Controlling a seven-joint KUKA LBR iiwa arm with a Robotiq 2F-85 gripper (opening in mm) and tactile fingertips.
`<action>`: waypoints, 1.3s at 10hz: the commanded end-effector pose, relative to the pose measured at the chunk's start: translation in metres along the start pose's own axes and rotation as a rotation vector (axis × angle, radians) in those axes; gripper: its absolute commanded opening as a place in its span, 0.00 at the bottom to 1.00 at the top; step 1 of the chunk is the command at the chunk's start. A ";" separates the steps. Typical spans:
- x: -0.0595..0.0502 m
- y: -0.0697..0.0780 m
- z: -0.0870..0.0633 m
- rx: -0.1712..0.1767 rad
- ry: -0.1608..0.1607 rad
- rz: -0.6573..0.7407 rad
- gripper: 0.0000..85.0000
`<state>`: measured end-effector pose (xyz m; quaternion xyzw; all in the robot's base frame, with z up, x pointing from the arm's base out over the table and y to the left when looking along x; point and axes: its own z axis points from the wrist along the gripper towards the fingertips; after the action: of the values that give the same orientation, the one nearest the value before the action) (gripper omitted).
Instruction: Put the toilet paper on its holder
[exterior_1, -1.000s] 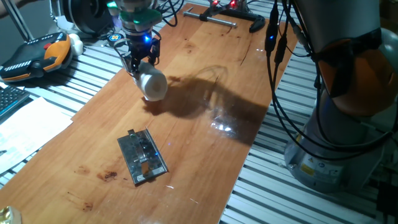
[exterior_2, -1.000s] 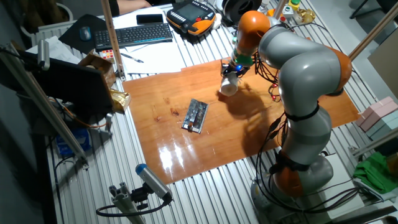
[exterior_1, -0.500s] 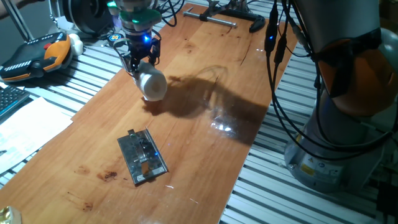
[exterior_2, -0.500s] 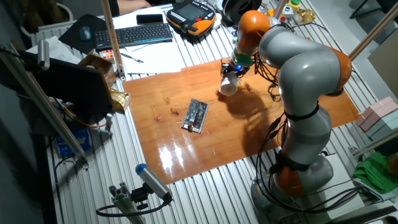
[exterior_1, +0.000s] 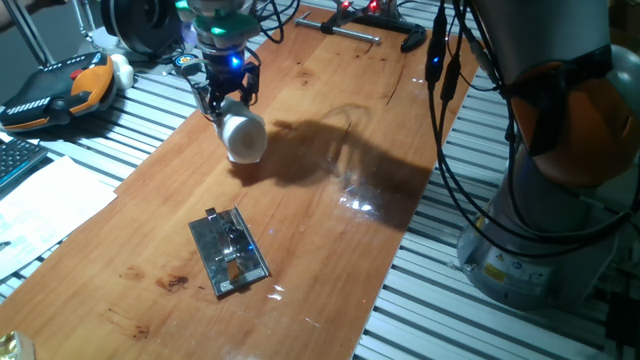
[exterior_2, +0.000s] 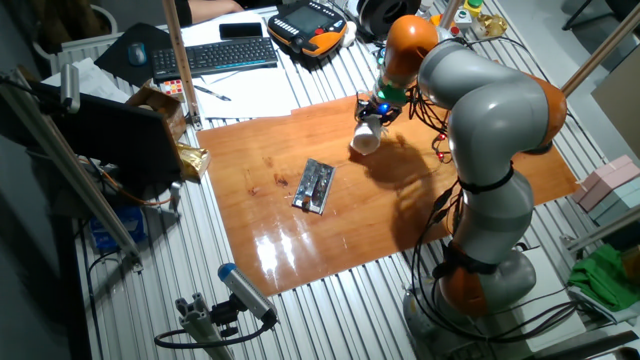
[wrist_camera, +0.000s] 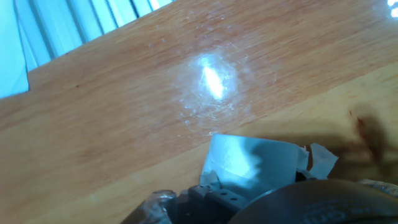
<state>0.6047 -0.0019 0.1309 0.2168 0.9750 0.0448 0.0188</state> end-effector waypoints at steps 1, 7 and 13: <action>0.000 0.000 0.000 0.003 -0.002 0.016 0.67; 0.011 0.032 0.002 0.003 0.013 0.055 0.67; 0.045 0.080 0.008 0.006 -0.022 0.135 0.69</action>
<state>0.5983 0.0888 0.1296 0.2802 0.9588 0.0396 0.0251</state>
